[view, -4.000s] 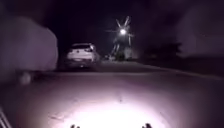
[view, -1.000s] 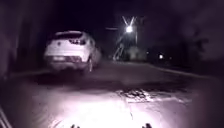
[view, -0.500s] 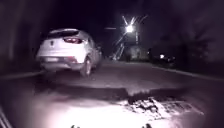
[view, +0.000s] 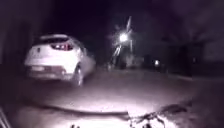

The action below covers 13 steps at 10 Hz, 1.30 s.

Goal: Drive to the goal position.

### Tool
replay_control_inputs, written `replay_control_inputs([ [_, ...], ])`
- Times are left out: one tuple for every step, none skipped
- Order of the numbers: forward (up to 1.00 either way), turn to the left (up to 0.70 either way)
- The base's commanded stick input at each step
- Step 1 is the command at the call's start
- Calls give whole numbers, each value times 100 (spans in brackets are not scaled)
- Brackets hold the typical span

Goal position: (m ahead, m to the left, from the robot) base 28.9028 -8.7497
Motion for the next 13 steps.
replay_control_inputs([
  [85, 0],
  [85, 0],
  [85, 0],
  [85, 0],
  [85, 0],
  [85, 0],
  [85, 0],
  [85, 0],
  [85, 0],
  [85, 0],
  [85, -7],
  [85, -24],
  [85, -34],
])
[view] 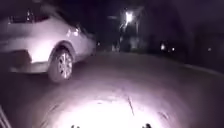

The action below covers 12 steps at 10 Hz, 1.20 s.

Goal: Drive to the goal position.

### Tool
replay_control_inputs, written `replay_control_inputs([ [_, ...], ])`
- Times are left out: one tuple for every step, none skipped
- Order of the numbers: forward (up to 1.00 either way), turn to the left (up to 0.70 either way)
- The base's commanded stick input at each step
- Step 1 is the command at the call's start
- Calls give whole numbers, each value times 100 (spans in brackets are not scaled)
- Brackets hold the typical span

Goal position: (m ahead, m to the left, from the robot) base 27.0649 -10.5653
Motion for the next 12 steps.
replay_control_inputs([
  [85, -14],
  [85, 0],
  [85, 0],
  [85, 0],
  [85, 0],
  [85, 0],
  [85, 0],
  [85, 0],
  [85, 0],
  [85, 0],
  [85, 0],
  [85, 0],
])
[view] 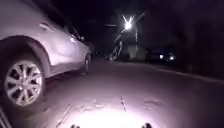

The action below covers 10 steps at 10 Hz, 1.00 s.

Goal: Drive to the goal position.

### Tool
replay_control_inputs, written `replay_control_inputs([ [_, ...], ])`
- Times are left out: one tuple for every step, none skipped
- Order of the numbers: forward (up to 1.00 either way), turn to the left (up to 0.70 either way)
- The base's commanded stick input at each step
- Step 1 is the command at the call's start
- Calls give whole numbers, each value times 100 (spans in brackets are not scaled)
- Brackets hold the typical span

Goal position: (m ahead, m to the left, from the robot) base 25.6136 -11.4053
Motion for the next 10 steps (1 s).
replay_control_inputs([
  [85, 0],
  [85, 0],
  [85, 0],
  [85, 0],
  [85, 0],
  [85, 0],
  [85, 0],
  [85, 0],
  [85, 0],
  [85, 0],
])
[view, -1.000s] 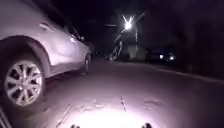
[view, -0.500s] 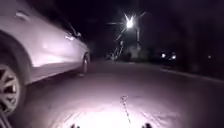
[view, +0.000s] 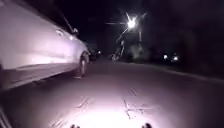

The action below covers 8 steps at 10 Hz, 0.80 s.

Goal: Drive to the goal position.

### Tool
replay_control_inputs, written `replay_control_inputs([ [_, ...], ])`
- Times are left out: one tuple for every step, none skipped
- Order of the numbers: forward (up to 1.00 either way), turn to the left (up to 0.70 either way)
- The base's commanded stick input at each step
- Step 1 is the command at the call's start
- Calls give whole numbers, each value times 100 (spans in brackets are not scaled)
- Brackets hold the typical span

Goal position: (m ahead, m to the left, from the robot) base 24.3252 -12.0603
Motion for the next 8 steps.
replay_control_inputs([
  [85, 0],
  [85, 0],
  [85, -33],
  [85, -34],
  [85, -34],
  [85, 0],
  [85, 0],
  [85, 0],
])
